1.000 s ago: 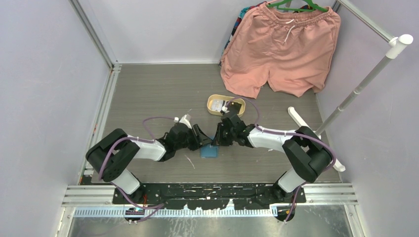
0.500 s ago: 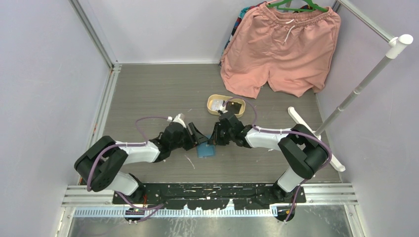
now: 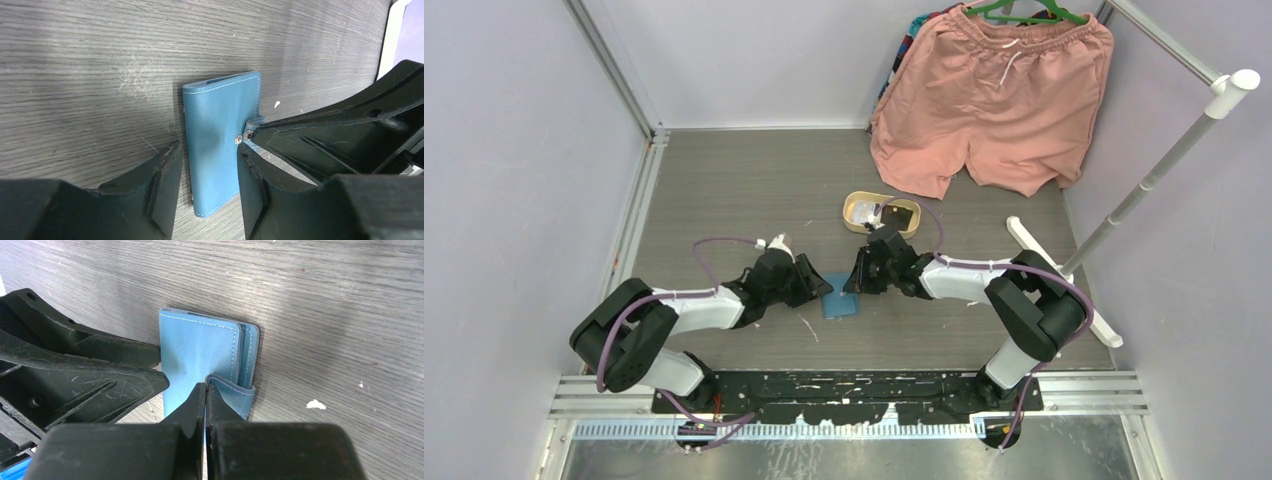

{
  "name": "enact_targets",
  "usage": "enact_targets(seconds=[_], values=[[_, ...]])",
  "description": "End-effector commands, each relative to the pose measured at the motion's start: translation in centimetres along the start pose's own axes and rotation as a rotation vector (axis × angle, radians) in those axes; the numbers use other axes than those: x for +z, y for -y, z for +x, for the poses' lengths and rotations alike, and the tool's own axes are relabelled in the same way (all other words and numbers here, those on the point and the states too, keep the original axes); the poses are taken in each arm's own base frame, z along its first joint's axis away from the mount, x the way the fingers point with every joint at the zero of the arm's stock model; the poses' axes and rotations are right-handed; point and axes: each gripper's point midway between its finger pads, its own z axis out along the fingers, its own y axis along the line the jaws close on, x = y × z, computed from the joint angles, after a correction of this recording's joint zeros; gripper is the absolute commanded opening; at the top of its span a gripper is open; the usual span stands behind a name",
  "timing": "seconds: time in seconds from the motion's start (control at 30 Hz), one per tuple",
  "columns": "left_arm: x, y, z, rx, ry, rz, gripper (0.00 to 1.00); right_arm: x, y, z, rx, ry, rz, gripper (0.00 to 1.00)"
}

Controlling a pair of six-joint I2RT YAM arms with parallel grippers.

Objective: Take the credit cards out of the card holder

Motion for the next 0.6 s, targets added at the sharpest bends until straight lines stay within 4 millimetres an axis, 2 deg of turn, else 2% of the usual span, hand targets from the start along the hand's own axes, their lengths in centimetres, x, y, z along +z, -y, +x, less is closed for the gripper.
enact_targets(seconds=[0.0, 0.37, 0.57], values=[[0.4, -2.0, 0.5, 0.030, -0.011, -0.058, 0.45, 0.4, 1.2, 0.6, -0.015, -0.011, 0.041, 0.01], [1.4, -2.7, 1.4, 0.032, -0.044, -0.061, 0.25, 0.5, 0.0, 0.3, -0.045, -0.029, 0.039, 0.01], [1.2, -2.4, 1.3, 0.034, -0.039, -0.052, 0.22, 1.1, -0.3, 0.7, -0.059, -0.056, 0.051, 0.01]])
